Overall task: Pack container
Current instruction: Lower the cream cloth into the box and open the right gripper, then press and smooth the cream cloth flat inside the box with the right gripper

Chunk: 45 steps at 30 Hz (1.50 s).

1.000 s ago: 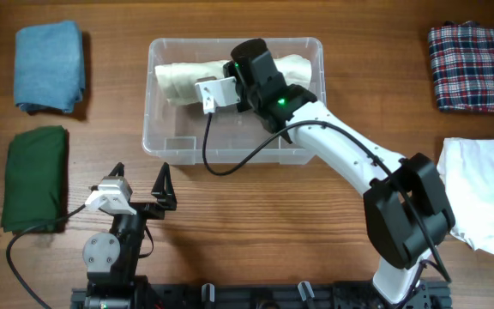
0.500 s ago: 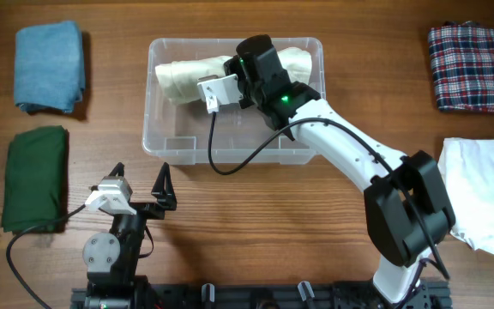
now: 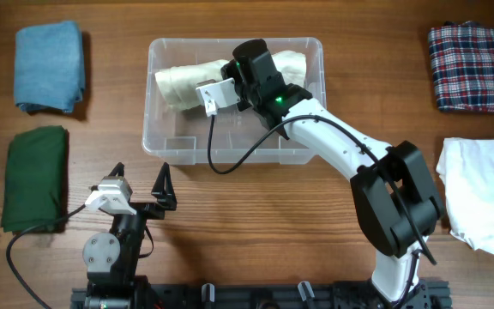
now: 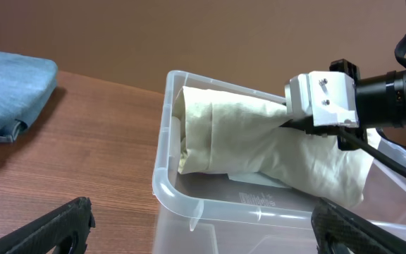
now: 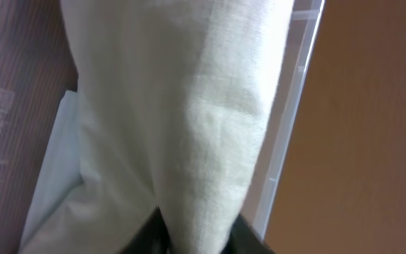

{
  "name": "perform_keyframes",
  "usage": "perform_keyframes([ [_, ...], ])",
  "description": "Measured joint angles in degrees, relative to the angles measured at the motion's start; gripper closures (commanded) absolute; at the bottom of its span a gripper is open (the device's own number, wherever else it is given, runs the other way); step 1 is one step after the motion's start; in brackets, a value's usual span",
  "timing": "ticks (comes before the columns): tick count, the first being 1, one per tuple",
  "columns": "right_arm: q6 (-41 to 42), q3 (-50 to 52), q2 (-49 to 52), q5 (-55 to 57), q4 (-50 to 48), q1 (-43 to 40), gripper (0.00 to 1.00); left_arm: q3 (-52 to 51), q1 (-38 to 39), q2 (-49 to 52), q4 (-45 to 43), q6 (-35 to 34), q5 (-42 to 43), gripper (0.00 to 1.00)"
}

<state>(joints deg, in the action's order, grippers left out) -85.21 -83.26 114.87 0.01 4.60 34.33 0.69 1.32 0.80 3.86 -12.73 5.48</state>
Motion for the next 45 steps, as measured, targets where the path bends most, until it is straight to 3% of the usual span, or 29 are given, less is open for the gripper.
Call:
perform_keyframes([
  [6, 4.9, 0.0, 0.0, 1.4, -0.4, 0.8, 0.38, 0.0, 0.0, 0.0, 0.0, 0.0, 0.0, 0.00],
  [11, 9.7, 0.0, -1.4, 2.6, 2.0, 2.4, 0.24, 0.0, 0.0, 0.0, 0.0, 0.0, 0.0, 0.00],
  [14, 11.9, 0.0, -3.9, 2.9, 5.8, 3.7, 0.18, 0.0, 0.0, 0.0, 0.0, 0.0, 0.0, 0.00],
  [19, 16.0, 0.0, -10.1, 3.0, 14.1, 6.1, 0.17, 0.0, 0.0, 0.0, 0.0, 0.0, 0.0, 0.00],
  [21, 17.9, 0.0, -13.5, 2.3, 17.0, 7.2, 0.21, 0.0, 0.0, 0.0, 0.0, 0.0, 0.0, 0.00],
  [23, 20.2, 0.0, -17.1, 0.2, 17.7, 8.0, 0.36, 0.0, 0.0, 0.0, 0.0, 0.0, 0.0, 0.00],
  [25, 24.2, -0.1, -21.4, -3.3, 16.2, 7.8, 0.83, 0.0, 0.0, 0.0, 0.0, 0.0, 0.0, 0.00],
  [26, 26.1, -0.1, -22.3, -4.2, 15.2, 7.3, 0.94, 0.0, 0.0, 0.0, 0.0, 0.0, 0.0, 0.00],
  [34, 39.1, -0.5, -22.0, -6.7, 18.4, 3.0, 0.96, 0.0, 0.0, 0.0, 0.0, 0.0, 0.0, 0.00],
  [40, 53.4, -0.5, -21.9, -7.5, 18.0, 3.2, 0.96, 0.0, 0.0, 0.0, 0.0, 0.0, 0.0, 0.00],
  [45, 64.3, -4.3, -21.1, -2.8, 28.5, 3.2, 0.96, 0.0, 0.0, 0.0, 0.0, 0.0, 0.0, 0.00],
])
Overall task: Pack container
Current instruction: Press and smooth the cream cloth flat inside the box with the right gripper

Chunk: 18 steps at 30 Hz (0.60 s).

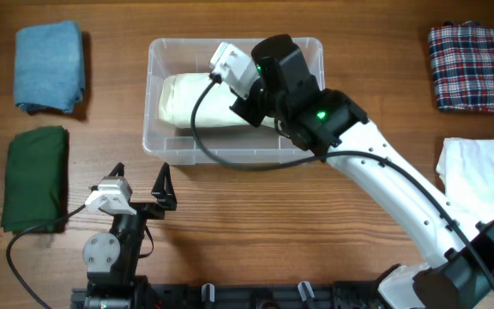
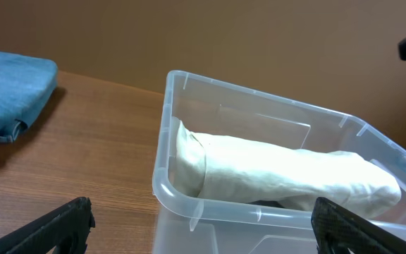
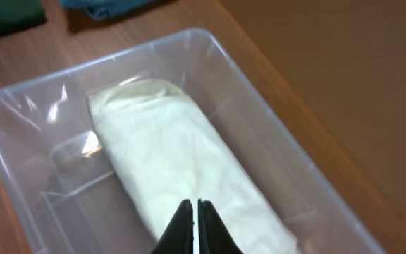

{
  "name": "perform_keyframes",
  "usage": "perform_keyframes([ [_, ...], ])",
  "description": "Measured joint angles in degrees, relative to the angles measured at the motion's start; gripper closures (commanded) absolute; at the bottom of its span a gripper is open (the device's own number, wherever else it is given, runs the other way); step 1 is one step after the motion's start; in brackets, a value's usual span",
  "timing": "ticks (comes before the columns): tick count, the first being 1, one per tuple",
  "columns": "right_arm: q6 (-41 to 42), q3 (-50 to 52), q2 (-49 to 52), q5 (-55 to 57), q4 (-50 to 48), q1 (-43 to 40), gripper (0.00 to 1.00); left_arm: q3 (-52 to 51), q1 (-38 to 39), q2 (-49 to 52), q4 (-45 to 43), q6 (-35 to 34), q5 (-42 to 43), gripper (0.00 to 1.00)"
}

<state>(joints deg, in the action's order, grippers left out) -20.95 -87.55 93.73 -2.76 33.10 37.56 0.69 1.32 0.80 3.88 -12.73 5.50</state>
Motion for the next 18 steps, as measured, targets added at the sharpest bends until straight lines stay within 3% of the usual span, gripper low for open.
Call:
perform_keyframes([
  [11, 11.3, -24.3, 11.9, -0.7, 20.0, -4.0, 0.96, 0.0, 0.0, 0.0, 0.0, 0.0, 0.0, 0.00],
  [18, 12.5, -26.1, 25.2, -4.6, 24.3, -5.5, 0.96, 0.0, 0.0, 0.0, 0.0, 0.0, 0.0, 0.00],
])
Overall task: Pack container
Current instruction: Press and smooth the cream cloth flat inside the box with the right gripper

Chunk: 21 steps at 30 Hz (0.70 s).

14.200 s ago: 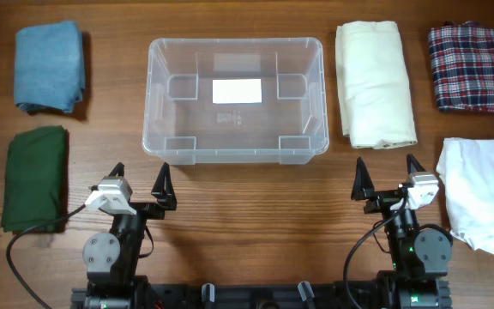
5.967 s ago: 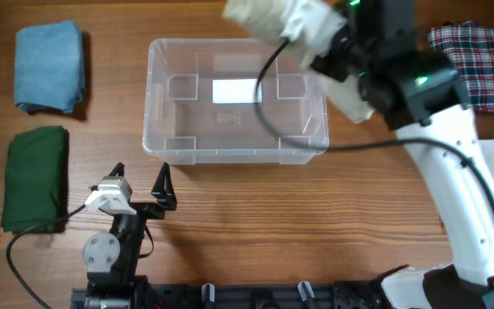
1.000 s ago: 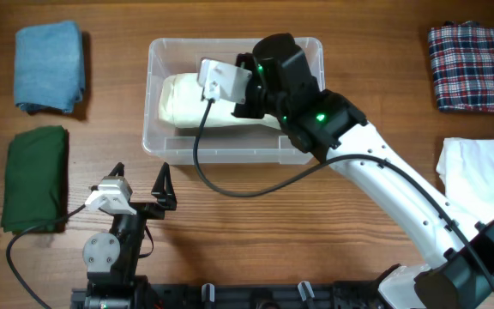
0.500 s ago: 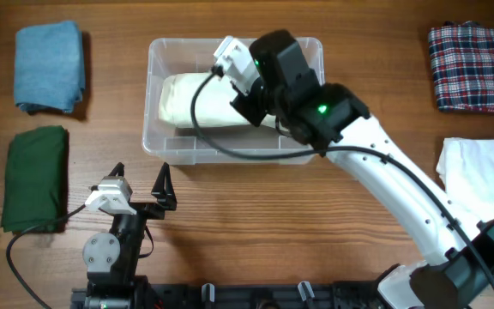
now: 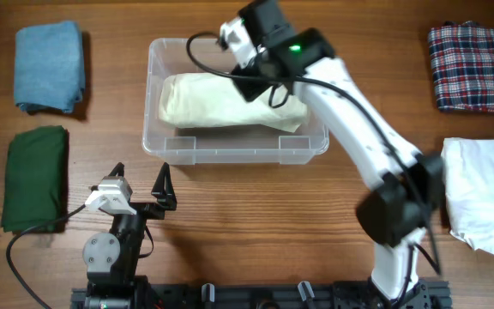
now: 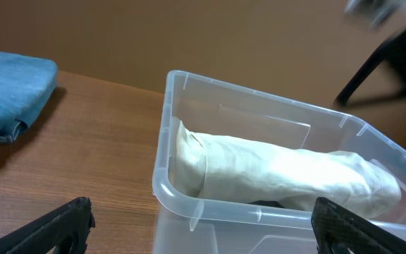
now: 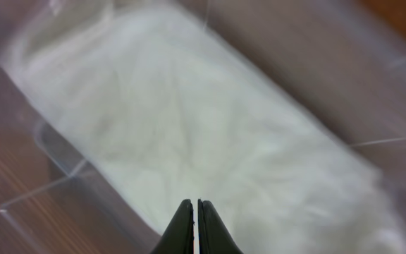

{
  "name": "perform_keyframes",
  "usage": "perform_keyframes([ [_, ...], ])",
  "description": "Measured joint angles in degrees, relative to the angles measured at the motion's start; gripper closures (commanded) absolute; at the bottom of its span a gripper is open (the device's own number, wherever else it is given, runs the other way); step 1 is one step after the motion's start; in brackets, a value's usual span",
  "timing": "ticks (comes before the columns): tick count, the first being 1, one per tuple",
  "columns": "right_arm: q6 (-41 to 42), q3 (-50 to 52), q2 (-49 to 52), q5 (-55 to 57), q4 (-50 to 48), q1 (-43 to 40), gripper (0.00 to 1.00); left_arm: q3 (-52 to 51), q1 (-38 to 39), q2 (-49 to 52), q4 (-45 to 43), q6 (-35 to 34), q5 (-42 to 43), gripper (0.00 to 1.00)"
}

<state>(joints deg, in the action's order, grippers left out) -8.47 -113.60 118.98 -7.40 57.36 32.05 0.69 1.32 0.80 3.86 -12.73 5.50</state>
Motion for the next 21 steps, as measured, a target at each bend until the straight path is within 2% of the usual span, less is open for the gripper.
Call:
perform_keyframes([
  [4, 0.3, 0.0, 4.6, -1.7, 1.3, 0.0, 0.96, 0.0, 0.0, 0.0, 0.0, 0.0, 0.0, 0.00],
  [13, 0.4, 0.0, 5.4, -5.3, 5.9, 0.0, 0.96, 0.0, 0.0, 0.0, 0.0, 0.0, 0.0, 0.00],
  [21, 0.4, 0.0, 10.1, -6.8, 9.1, 0.0, 0.96, 0.0, 0.0, 0.0, 0.0, 0.0, 0.0, 0.00],
])
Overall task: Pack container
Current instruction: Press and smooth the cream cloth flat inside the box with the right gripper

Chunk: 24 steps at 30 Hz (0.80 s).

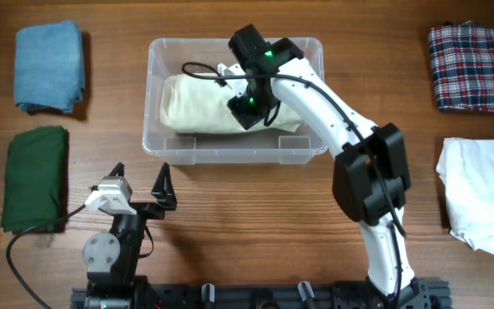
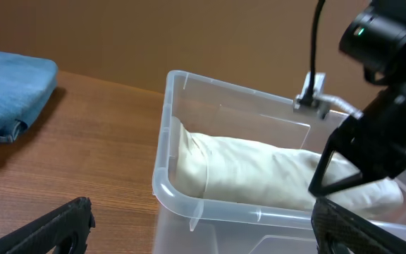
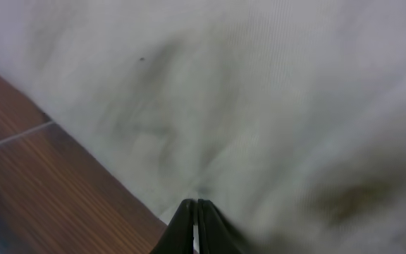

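A clear plastic container [image 1: 153,86] stands at the table's back middle with a rolled cream cloth [image 1: 195,103] lying in it. My right gripper [image 1: 245,110] is down inside the container, shut, its tips pressed against the cloth's near side. In the right wrist view the shut right gripper [image 3: 196,204] touches the cream cloth [image 3: 259,92], with nothing between its fingers. The left wrist view shows the container [image 2: 189,204], the cloth [image 2: 245,166] and the right gripper [image 2: 319,185] on it. My left gripper [image 1: 141,172] rests open near the front edge.
A folded blue cloth [image 1: 50,67] lies at the back left and a dark green cloth [image 1: 34,176] below it. A plaid cloth [image 1: 470,67] sits at the back right, with a white cloth [image 1: 483,197] in front of it.
My right gripper was shut above the container's back part. Now it is lower, inside the container, with its tips on the cream cloth. The left arm has not moved.
My right gripper was shut on the cream cloth, holding it bunched inside the container. Then the cloth lay flat in the container and the gripper stood shut above it. It stayed above, and now presses down on the cloth.
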{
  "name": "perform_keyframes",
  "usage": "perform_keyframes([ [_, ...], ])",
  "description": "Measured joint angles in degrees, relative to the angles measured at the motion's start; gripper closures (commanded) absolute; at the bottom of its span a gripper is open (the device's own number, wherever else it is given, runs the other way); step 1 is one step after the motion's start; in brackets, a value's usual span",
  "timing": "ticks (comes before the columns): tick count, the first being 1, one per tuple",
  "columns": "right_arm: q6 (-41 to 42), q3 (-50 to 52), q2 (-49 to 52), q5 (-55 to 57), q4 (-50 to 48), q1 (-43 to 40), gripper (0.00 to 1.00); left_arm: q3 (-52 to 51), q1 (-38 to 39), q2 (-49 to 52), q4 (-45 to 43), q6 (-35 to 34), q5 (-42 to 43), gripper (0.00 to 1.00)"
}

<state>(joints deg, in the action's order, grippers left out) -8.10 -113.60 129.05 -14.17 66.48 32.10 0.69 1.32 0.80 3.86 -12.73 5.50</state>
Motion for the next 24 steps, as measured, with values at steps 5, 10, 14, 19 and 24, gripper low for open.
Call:
perform_keyframes([
  [5, 0.0, 0.0, 1.5, -0.4, 0.6, 0.1, 0.96, 0.0, 0.0, 0.0, 0.0, 0.0, 0.0, 0.00],
  [10, -0.1, 0.0, 1.6, -0.4, 1.8, 0.1, 0.96, 0.0, 0.0, 0.0, 0.0, 0.0, 0.0, 0.00],
  [14, -0.8, 0.0, 1.6, -0.4, 4.1, 0.1, 0.96, 0.0, 0.0, 0.0, 0.0, 0.0, 0.0, 0.00],
  [19, -1.6, 0.0, 1.6, -0.4, 5.8, 0.1, 0.96, 0.0, 0.0, 0.0, 0.0, 0.0, 0.0, 0.00],
  [24, -2.5, -1.5, 1.6, 0.8, 5.6, 0.0, 0.96, 0.0, 0.0, 0.0, 0.0, 0.0, 0.0, 0.00],
])
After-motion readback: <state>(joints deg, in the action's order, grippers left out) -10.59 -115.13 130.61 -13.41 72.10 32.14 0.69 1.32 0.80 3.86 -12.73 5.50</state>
